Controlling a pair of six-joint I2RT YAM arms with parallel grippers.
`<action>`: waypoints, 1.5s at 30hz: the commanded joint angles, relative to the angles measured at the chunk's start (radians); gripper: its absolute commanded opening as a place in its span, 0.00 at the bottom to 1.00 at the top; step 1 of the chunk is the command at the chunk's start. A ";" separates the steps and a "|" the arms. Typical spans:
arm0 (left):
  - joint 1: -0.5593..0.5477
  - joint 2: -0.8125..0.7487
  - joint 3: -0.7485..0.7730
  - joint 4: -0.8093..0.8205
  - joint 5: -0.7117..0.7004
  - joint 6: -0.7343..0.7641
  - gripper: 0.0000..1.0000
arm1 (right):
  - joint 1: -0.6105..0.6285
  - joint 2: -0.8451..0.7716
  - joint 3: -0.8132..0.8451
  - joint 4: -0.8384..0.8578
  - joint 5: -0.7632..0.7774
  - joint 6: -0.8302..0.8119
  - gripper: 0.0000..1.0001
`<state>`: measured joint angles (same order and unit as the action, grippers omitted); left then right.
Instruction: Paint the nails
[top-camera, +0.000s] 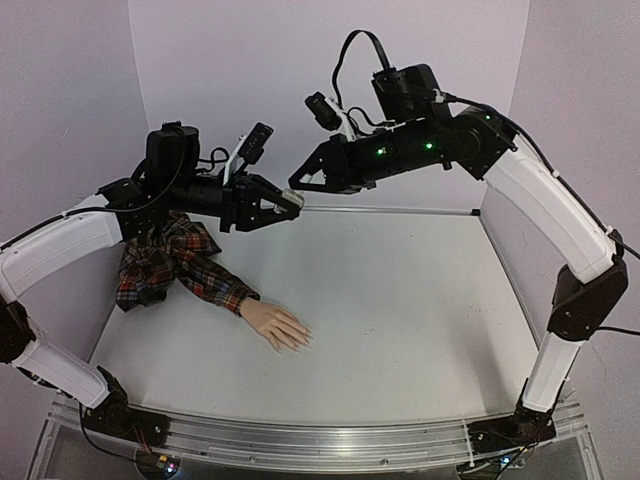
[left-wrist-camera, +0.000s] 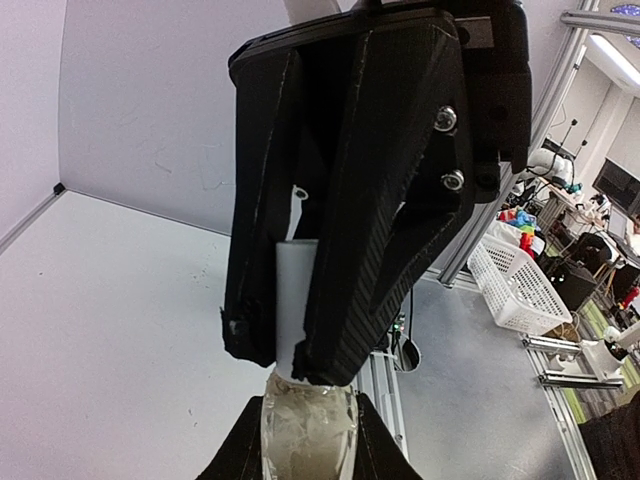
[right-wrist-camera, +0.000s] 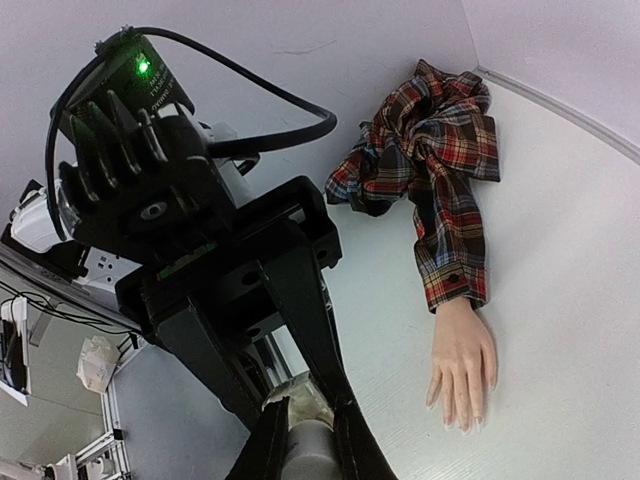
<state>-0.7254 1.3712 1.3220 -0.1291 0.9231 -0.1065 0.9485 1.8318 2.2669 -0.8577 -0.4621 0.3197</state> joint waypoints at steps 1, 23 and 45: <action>-0.002 -0.028 0.030 0.070 0.065 -0.017 0.00 | 0.000 -0.050 0.002 0.020 -0.017 -0.056 0.00; -0.002 0.021 0.042 0.181 0.406 -0.166 0.00 | 0.000 -0.112 -0.092 0.052 -0.402 -0.632 0.00; -0.002 0.044 0.052 0.190 0.340 -0.166 0.00 | 0.001 -0.146 -0.137 0.077 -0.349 -0.616 0.00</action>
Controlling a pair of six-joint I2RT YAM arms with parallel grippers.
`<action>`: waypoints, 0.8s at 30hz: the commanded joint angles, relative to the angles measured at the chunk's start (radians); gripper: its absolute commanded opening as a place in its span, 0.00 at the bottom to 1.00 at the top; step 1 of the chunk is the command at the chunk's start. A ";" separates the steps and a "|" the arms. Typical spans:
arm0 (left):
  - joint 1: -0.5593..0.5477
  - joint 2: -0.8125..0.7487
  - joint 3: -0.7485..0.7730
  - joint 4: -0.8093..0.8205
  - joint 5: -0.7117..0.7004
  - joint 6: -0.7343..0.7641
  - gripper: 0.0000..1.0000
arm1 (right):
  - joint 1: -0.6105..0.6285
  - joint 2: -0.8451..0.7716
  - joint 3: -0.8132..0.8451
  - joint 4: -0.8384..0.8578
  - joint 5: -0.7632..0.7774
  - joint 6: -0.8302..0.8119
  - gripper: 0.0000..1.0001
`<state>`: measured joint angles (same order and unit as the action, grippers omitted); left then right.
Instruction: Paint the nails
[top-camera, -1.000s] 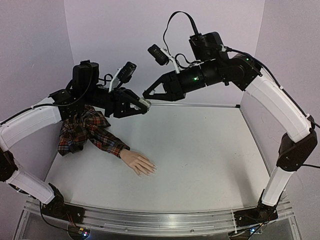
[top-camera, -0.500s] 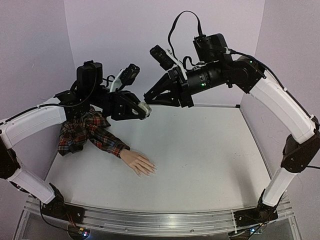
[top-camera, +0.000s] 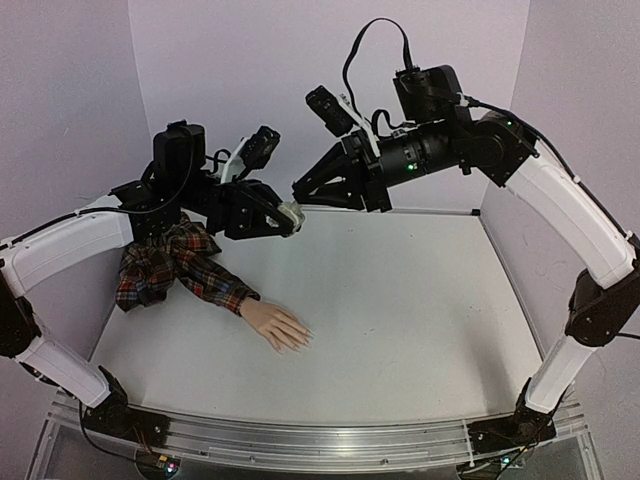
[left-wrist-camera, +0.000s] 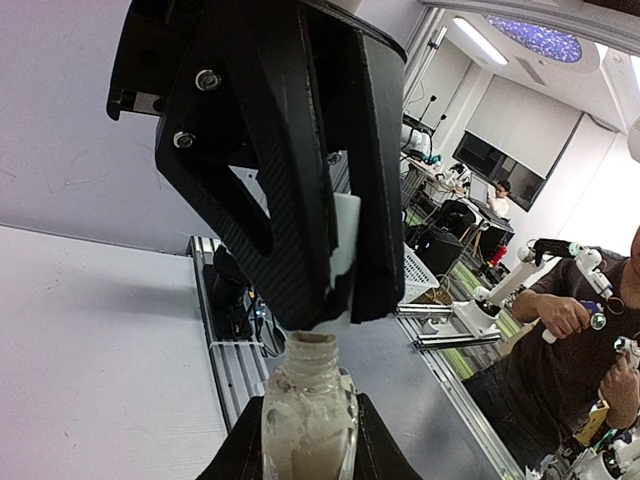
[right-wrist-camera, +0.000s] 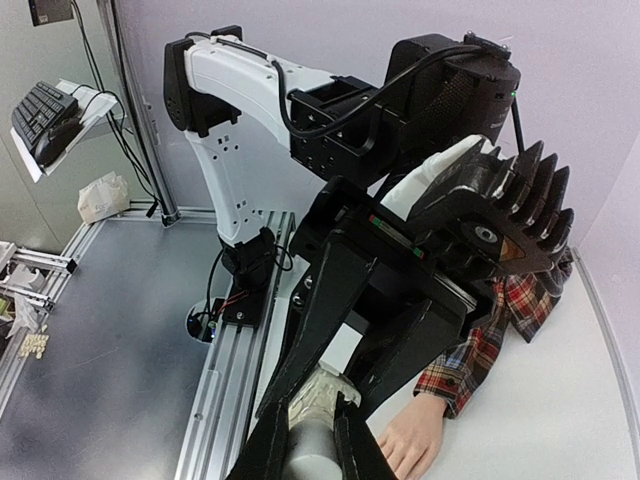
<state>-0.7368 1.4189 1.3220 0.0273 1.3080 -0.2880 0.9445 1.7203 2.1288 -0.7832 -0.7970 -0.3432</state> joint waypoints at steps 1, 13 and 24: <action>0.009 -0.003 0.051 0.029 -0.047 0.019 0.00 | 0.004 -0.038 0.000 0.006 -0.011 0.052 0.00; 0.010 -0.006 0.044 0.011 -0.049 0.034 0.00 | 0.004 -0.054 -0.012 0.017 0.004 0.072 0.00; 0.009 -0.016 0.044 0.003 -0.052 0.040 0.00 | -0.003 -0.058 -0.019 0.030 -0.005 0.092 0.00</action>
<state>-0.7368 1.4189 1.3220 0.0257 1.2795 -0.2600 0.9386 1.7046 2.1128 -0.7639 -0.7714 -0.2679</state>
